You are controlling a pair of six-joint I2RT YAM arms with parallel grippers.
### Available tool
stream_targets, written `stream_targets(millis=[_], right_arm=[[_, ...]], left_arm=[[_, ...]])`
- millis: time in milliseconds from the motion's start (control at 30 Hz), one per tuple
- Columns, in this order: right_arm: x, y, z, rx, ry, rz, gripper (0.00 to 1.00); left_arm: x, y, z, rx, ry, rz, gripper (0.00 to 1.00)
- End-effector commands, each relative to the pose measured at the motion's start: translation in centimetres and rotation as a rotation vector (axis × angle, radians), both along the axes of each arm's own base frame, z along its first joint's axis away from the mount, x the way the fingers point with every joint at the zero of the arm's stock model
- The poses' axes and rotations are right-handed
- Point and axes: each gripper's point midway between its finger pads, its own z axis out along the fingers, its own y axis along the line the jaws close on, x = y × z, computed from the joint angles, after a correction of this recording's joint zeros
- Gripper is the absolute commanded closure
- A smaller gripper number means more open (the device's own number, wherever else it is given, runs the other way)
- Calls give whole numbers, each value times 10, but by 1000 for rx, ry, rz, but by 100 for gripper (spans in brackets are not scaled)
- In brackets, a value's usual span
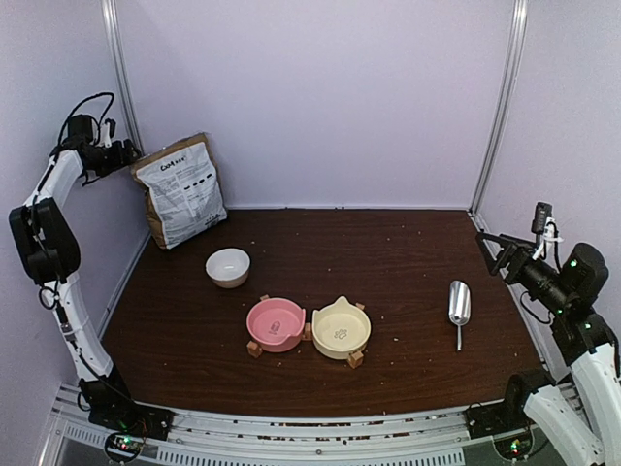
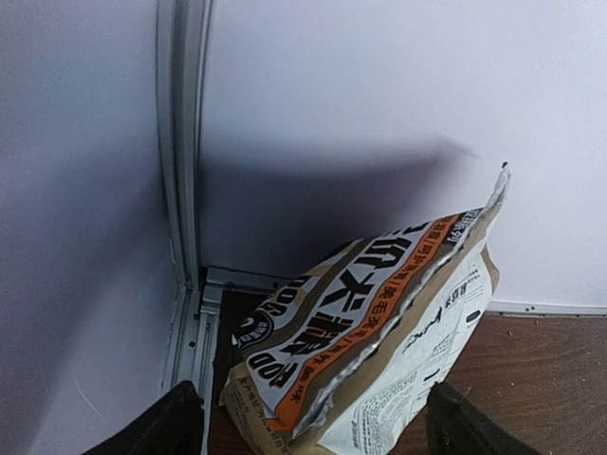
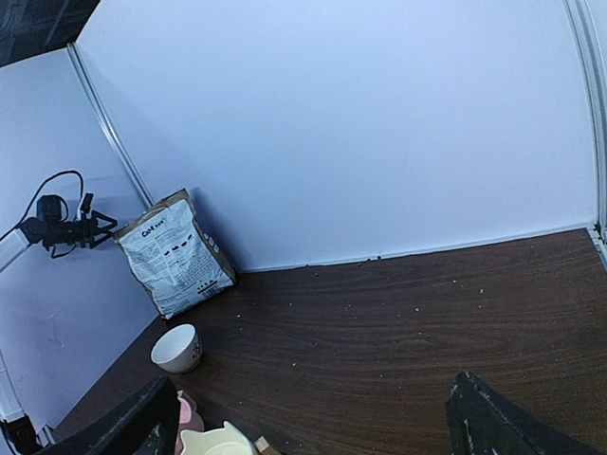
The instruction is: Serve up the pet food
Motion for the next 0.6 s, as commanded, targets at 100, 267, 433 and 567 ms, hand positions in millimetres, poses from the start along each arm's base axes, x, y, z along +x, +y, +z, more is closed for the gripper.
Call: stream_targets(millis=[100, 267, 433, 567], right_arm=[[-9, 5, 19, -13, -30, 29, 0], [-9, 5, 19, -18, -23, 35, 0], [-10, 6, 18, -18, -20, 39, 0], [-9, 6, 14, -25, -9, 37, 0]], left_arm=[[13, -28, -13, -119, -1, -163, 18], [11, -60, -20, -34, 15, -271, 26], [13, -55, -24, 12, 28, -232, 55], [11, -57, -22, 26, 20, -246, 77]])
